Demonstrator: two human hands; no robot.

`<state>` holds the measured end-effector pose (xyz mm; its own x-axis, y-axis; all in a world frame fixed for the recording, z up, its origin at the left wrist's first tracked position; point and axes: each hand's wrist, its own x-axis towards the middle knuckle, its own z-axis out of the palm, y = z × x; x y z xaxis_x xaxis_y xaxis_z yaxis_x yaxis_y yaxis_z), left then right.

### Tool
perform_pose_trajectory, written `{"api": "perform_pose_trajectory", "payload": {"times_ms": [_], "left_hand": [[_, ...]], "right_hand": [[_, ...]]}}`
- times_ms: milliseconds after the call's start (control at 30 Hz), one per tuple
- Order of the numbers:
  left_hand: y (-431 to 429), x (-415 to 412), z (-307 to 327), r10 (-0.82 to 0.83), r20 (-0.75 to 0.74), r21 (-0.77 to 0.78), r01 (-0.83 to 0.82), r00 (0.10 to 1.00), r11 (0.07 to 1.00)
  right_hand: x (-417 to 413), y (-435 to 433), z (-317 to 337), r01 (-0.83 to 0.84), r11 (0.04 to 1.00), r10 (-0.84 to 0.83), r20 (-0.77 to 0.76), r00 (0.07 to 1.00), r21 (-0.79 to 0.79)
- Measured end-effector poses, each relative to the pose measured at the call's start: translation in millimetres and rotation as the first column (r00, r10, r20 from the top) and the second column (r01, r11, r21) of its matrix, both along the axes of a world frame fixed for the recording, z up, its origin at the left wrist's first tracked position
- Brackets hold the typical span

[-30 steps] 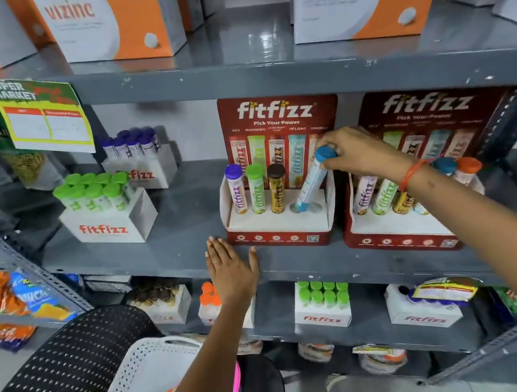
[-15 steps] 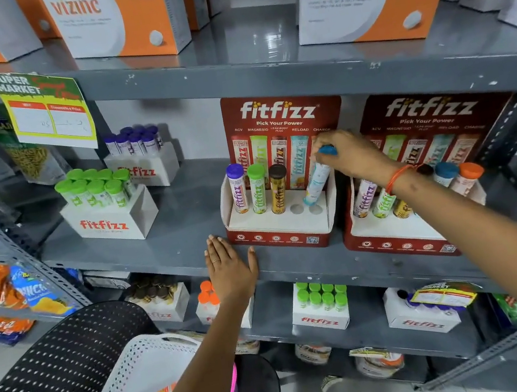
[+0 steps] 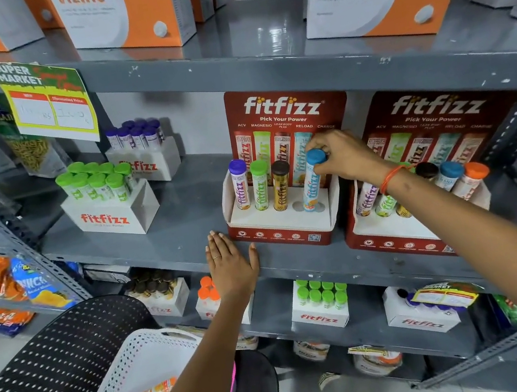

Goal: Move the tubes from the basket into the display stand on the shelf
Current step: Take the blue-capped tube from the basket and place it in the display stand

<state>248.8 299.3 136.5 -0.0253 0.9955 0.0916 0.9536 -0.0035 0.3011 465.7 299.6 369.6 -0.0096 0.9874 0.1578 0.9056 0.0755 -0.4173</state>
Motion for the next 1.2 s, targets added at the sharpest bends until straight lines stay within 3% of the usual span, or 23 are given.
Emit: {"api": "perform_pose_trajectory", "payload": {"times_ms": [233, 500, 900, 1000, 1100, 1200], "left_hand": [[-1, 0, -2, 0.008, 0.012, 0.001, -0.008, 1.000, 1.000], [-7, -13, -3, 0.038, 0.023, -0.024, -0.037, 0.999, 0.999], [2, 5, 9, -0.024, 0.045, -0.011, 0.024, 0.999, 1.000], [6, 10, 14, -0.057, 0.042, -0.031, 0.058, 0.998, 0.998], [-3, -2, 12, -0.031, 0.100, -0.019, 0.033, 0.995, 0.999], [-35, -26, 3, 0.044, 0.187, 0.068, -0.057, 0.981, 0.996]], "right_hand": [[-4, 6, -9, -0.049, 0.997, 0.050, -0.023, 0.998, 0.059], [-29, 10, -10, -0.086, 0.996, 0.086, 0.035, 0.996, 0.008], [3, 11, -28, -0.020, 0.999, 0.024, 0.096, 0.995, -0.041], [-4, 4, -31, 0.000, 0.996, -0.009, 0.102, 0.995, 0.090], [-49, -16, -48, -0.043, 0.909, 0.054, -0.016, 0.998, 0.414], [-112, -44, -87, -0.129, 0.876, 0.230, -0.167, 0.959, 0.464]]}}
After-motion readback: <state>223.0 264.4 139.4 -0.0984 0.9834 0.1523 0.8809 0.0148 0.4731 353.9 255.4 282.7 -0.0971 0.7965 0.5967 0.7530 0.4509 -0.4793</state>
